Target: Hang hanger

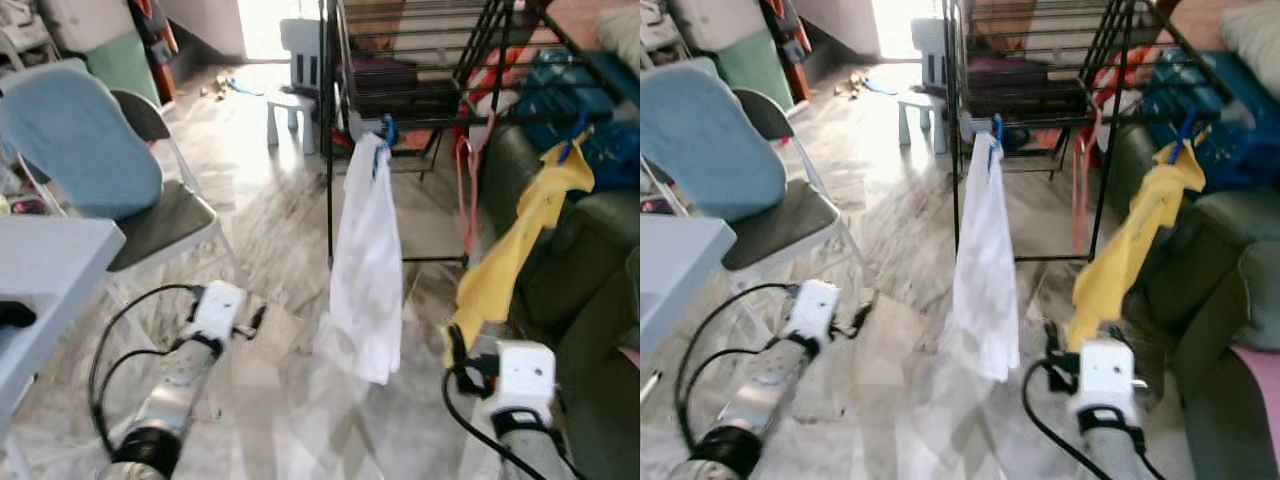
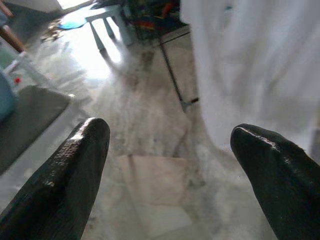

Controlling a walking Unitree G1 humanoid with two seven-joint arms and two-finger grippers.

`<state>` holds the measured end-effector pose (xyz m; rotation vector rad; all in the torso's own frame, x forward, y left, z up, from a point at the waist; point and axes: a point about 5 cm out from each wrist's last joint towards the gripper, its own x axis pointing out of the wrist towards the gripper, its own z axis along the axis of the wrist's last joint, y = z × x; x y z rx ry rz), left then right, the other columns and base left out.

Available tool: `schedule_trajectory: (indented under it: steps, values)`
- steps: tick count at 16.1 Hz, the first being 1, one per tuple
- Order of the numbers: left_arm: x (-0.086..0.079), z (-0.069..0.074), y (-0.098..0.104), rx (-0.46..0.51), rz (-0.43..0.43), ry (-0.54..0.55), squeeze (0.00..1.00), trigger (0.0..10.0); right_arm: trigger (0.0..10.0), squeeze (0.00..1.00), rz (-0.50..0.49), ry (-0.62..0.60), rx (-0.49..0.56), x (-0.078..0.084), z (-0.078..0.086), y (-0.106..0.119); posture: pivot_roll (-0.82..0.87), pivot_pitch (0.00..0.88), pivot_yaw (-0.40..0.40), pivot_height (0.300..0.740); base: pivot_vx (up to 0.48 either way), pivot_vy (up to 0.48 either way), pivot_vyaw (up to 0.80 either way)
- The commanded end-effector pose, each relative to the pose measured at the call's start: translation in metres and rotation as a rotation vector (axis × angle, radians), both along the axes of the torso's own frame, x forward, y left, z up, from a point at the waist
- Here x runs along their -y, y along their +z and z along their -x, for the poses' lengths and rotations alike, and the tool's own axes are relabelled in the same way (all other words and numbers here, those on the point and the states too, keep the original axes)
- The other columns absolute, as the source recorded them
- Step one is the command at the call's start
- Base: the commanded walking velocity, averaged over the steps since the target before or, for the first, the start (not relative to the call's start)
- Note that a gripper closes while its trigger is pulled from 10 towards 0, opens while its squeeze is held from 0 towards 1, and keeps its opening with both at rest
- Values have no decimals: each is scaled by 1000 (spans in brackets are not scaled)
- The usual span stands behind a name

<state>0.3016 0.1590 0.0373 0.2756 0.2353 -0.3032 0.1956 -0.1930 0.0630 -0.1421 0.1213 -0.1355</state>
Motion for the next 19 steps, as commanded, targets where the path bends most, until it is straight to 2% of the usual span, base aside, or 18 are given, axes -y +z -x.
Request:
schedule_trajectory:
  steps: [1, 12, 19]
  values:
    - [-8, 0, -1, -6, -20, 9, 0, 10000, 10000, 0, -9, -1, 3, -2, 0, 0, 8, 0, 52, 740, -266, 0, 0]
    - [-4, 2, -7, -30, -17, -6, 0, 10000, 10000, 0, 6, -18, -14, 3, 5, -3, -3, 0, 45, 740, -269, 0, 0]
    - [-5, 1, -9, -47, 8, 11, 0, 10000, 10000, 0, 12, -35, -23, 3, 6, -5, -1, 0, 42, 740, 0, 0, 0]
